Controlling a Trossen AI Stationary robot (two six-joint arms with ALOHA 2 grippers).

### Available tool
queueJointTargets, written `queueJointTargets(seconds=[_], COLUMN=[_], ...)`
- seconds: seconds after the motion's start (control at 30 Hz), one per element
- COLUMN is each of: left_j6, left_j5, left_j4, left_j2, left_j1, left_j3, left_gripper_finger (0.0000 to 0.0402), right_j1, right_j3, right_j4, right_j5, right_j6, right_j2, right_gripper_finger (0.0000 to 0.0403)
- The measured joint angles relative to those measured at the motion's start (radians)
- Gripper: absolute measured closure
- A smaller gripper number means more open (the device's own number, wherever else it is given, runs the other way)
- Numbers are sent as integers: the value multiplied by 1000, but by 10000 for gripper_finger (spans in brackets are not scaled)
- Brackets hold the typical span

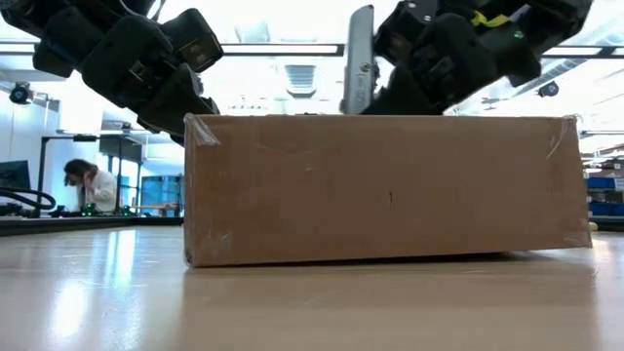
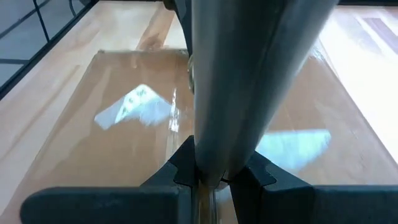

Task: Unpack boxes
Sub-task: Open the brown box using the gray cutter

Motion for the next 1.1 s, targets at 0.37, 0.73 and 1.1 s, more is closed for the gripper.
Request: queueJointTargets(seconds=[0.37, 0.73, 1.1], left_j6=[-27, 25, 269], left_j5=[2, 3, 14], left_j4=[8, -17, -58], left_j2=[1, -40, 41], left_j1=[0, 2, 16], left_j3=[2, 66, 331], left_gripper_finger=[270, 266, 257], right_j1=[21, 29, 29], right_j3=[-165, -209, -191], right_j4=[23, 28, 64], right_j5=[45, 36, 42], right_j6=[68, 95, 94], right_j2=[-192, -206, -174], right_gripper_finger=[363, 363, 363])
